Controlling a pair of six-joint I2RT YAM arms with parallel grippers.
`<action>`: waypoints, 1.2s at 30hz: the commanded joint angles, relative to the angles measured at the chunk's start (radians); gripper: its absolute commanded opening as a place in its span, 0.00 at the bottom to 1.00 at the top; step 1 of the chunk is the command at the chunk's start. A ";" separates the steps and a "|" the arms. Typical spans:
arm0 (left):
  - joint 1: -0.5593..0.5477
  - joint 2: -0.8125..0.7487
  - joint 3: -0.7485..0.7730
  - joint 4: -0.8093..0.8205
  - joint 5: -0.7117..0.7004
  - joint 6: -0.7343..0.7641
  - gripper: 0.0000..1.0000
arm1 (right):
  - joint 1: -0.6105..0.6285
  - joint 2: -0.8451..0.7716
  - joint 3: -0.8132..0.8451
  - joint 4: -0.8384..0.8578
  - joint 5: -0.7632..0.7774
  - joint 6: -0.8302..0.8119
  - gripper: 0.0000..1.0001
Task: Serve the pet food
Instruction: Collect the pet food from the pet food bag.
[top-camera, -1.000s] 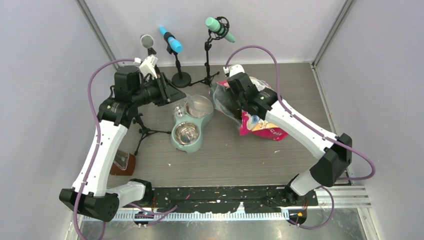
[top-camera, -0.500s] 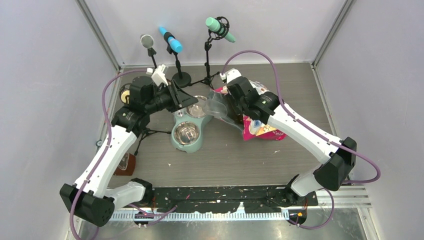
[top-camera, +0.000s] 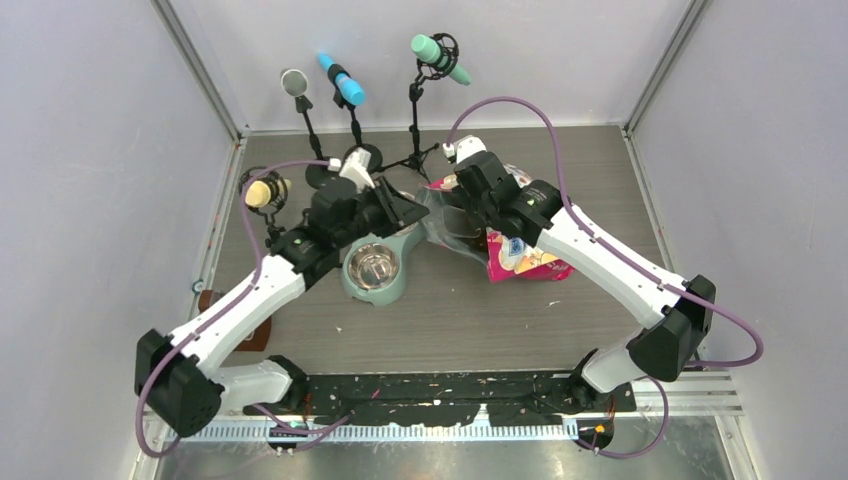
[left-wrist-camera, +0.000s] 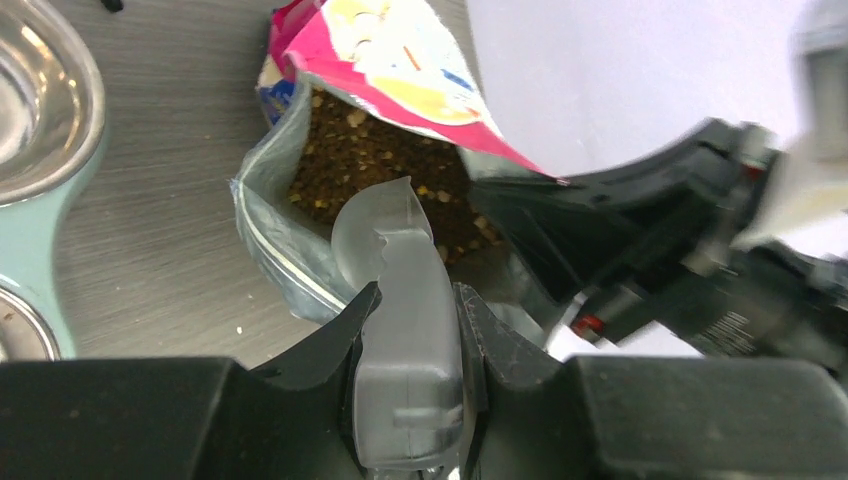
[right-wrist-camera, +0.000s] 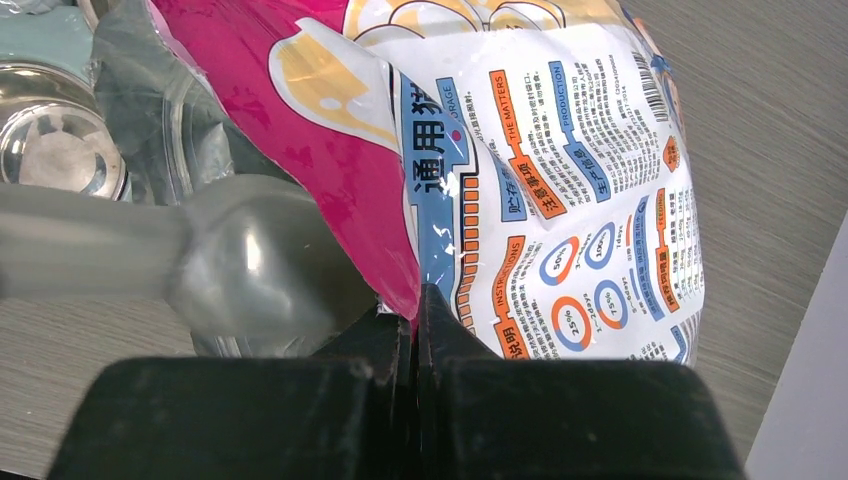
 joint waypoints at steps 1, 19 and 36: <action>-0.088 0.072 -0.026 0.147 -0.262 -0.034 0.00 | 0.016 -0.052 0.013 0.097 -0.063 0.041 0.05; -0.248 0.108 -0.293 0.368 -0.574 -0.256 0.00 | 0.114 0.017 -0.034 0.005 -0.020 0.171 0.05; -0.337 0.407 -0.246 0.706 -0.778 -0.319 0.00 | 0.112 -0.006 -0.025 -0.035 -0.002 0.207 0.05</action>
